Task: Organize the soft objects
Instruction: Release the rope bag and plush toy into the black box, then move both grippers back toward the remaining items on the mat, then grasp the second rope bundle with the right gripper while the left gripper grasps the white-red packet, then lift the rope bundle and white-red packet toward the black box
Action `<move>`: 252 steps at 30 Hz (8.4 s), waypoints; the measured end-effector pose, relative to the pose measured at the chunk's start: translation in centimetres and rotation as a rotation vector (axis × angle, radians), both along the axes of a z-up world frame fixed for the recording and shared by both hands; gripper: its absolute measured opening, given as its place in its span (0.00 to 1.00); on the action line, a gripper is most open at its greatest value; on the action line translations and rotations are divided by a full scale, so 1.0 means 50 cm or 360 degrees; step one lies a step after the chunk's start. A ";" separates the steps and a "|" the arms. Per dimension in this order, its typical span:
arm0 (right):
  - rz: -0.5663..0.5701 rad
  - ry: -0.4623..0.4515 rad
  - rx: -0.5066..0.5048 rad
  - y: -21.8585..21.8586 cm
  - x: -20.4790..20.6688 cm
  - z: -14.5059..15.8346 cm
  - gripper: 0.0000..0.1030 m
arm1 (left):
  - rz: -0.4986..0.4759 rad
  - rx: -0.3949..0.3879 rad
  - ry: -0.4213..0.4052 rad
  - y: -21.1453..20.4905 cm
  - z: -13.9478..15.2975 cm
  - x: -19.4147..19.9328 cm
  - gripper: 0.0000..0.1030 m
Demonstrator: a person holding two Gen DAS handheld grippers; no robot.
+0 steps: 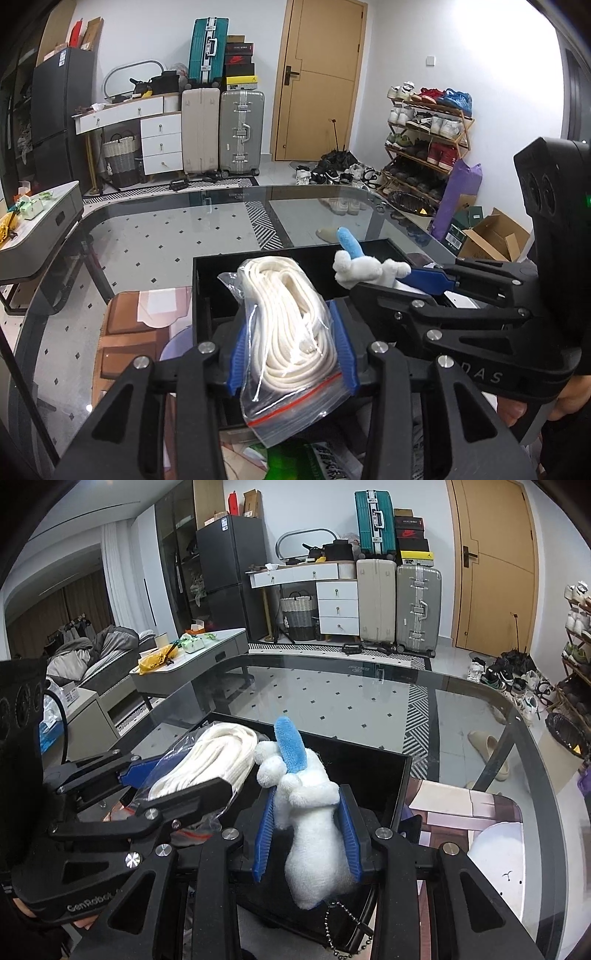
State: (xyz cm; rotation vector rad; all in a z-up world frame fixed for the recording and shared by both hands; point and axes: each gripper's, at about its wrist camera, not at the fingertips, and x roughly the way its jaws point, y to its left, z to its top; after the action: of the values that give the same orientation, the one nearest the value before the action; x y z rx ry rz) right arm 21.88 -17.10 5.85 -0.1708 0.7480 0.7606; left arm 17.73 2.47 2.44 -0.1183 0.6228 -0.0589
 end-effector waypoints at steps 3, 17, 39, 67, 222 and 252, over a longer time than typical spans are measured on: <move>-0.0005 -0.0015 0.0005 -0.002 -0.003 0.005 0.36 | -0.0003 0.0007 0.0012 -0.001 0.002 -0.002 0.48; -0.0121 -0.0125 0.0124 -0.113 -0.085 0.082 0.99 | 0.0106 -0.0041 -0.0089 0.029 0.061 -0.094 1.00; -0.0242 0.0003 0.0104 -0.211 -0.267 0.065 0.99 | 0.0130 -0.0038 -0.0062 0.024 0.046 -0.236 1.00; -0.0145 0.0177 -0.0035 -0.189 -0.414 -0.028 0.99 | 0.0112 0.0020 0.0035 -0.001 -0.063 -0.334 1.00; -0.0474 -0.0102 0.0099 -0.301 -0.391 -0.026 0.45 | -0.0203 0.0007 0.0118 -0.070 -0.015 -0.325 0.55; -0.0248 -0.0288 0.0119 -0.216 -0.352 0.090 0.45 | -0.0065 -0.0088 -0.0100 -0.027 0.076 -0.256 0.55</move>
State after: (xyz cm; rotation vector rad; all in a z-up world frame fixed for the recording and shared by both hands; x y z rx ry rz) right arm 4.29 -27.92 10.35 -0.1109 0.5534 0.6149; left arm 4.95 1.12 6.24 -0.1568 0.5608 -0.1188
